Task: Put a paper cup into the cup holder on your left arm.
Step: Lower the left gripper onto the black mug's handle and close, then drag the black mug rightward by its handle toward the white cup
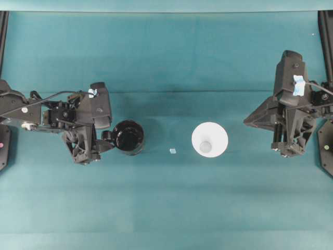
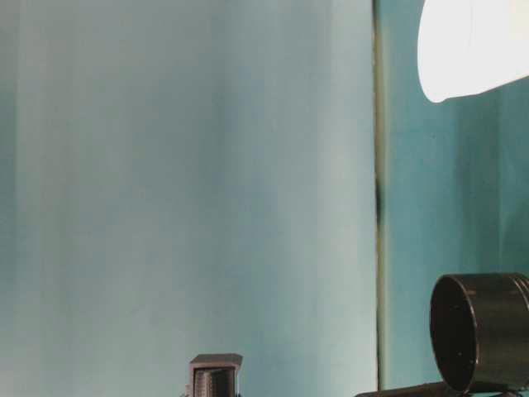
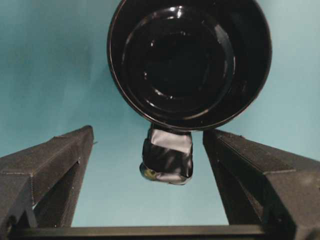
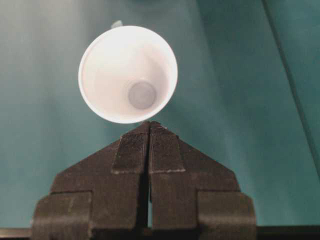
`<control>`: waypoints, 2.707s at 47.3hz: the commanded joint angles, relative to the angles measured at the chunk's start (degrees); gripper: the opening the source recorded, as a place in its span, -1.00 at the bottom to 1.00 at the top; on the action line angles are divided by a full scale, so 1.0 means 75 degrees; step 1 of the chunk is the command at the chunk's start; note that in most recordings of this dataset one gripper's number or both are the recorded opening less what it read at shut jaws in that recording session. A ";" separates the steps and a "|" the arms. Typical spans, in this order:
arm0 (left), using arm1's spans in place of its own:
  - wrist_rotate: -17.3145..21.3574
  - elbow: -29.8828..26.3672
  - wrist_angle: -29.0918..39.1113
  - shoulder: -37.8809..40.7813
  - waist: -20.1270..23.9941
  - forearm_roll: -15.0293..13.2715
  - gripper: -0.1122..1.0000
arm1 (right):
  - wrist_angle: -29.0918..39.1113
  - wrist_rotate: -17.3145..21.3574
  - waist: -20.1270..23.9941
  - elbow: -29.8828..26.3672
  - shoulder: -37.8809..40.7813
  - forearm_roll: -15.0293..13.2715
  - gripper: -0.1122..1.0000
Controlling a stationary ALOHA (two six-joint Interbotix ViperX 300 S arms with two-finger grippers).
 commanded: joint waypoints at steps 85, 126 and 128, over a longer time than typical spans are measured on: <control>0.0539 -0.0258 -0.0398 -0.0105 -0.0281 0.0023 -0.25 | -0.0023 0.0070 -0.0012 -0.0164 -0.0012 0.0000 -0.83; 0.1195 -0.1734 -0.0070 0.0820 -0.0129 0.0023 -0.25 | 0.0000 0.0188 -0.0012 -0.0164 0.0000 -0.0012 -0.83; 0.1184 -0.1793 -0.0035 0.0879 -0.0105 0.0023 -0.25 | 0.0000 0.0176 -0.0012 -0.0164 0.0000 0.0000 -0.83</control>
